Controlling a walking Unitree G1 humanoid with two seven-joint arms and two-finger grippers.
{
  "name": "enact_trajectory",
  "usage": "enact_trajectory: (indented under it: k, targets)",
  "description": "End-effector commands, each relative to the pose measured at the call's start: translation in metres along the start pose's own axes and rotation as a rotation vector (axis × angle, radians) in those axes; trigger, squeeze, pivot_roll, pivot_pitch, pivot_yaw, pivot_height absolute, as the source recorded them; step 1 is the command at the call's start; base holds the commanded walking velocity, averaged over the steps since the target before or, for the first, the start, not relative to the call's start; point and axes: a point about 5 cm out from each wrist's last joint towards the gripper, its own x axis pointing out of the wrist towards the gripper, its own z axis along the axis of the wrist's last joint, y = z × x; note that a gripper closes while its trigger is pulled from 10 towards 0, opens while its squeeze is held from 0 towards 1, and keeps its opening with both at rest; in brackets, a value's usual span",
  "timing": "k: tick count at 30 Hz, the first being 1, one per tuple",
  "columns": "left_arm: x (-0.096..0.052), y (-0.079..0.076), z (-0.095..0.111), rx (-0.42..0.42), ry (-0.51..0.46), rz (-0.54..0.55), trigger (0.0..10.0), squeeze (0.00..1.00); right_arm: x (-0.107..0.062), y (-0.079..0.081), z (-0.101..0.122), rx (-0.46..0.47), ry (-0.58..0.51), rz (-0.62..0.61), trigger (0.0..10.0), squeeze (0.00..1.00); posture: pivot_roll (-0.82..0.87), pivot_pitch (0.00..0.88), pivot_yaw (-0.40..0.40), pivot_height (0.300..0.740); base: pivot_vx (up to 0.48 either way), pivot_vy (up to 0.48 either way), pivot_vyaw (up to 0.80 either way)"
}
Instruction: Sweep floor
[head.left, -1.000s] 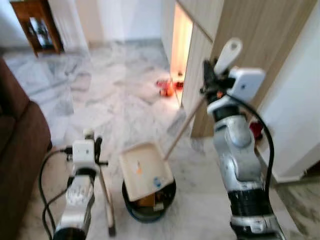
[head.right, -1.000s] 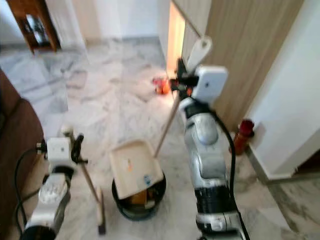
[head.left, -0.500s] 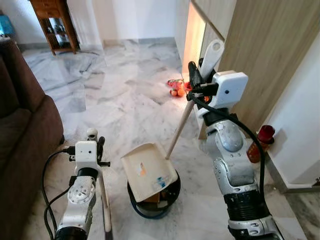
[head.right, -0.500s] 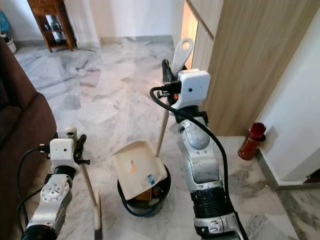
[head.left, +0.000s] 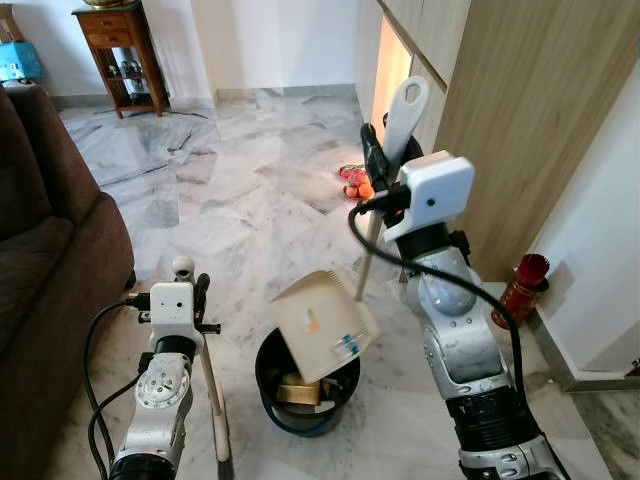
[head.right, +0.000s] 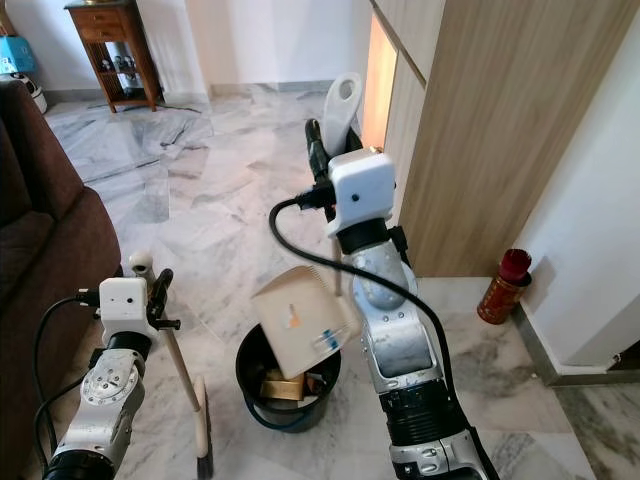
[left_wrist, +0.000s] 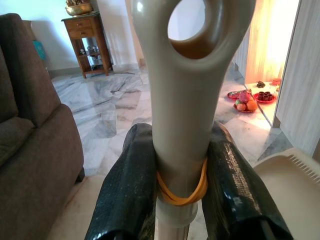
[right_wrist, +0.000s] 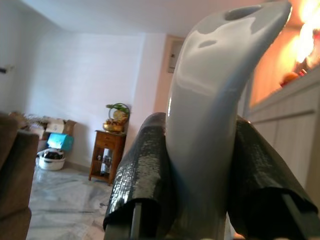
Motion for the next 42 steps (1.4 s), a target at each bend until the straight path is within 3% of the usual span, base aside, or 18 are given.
enact_trajectory:
  k: [1, 2, 8, 28, 37, 42]
  targets:
    - [0.002, -0.001, 0.008, 0.004, -0.046, -0.007, 10.0, 0.00, 0.005, 0.005, 0.017, -0.017, -0.103, 0.021, 10.0, 0.00, 0.15, 0.000, 0.041, 0.740, 0.000, 0.000, 0.00]
    - [0.002, -0.001, 0.009, 0.005, -0.047, -0.009, 10.0, 0.00, 0.004, 0.015, 0.018, -0.014, -0.113, 0.048, 10.0, 0.00, 0.15, 0.000, 0.040, 0.740, 0.000, 0.000, 0.00]
    - [0.002, -0.001, 0.009, 0.004, -0.048, -0.009, 10.0, 0.00, 0.000, 0.036, 0.024, 0.007, -0.153, 0.109, 10.0, 0.00, 0.15, 0.000, 0.039, 0.740, 0.000, 0.000, 0.00]
    - [0.003, -0.003, 0.008, 0.002, -0.048, -0.012, 10.0, 0.00, -0.005, 0.056, 0.028, -0.065, -0.208, 0.198, 10.0, 0.00, 0.15, 0.000, 0.035, 0.740, 0.000, 0.000, 0.00]
    - [0.003, -0.003, 0.008, 0.001, -0.049, -0.011, 10.0, 0.00, -0.004, 0.051, 0.023, -0.121, -0.191, 0.167, 10.0, 0.00, 0.15, 0.000, 0.033, 0.740, 0.000, 0.000, 0.00]
    - [0.003, -0.003, 0.008, 0.002, -0.049, -0.012, 10.0, 0.00, 0.005, 0.007, 0.013, -0.254, -0.129, -0.030, 10.0, 0.00, 0.13, 0.000, 0.037, 0.740, 0.000, 0.000, 0.00]
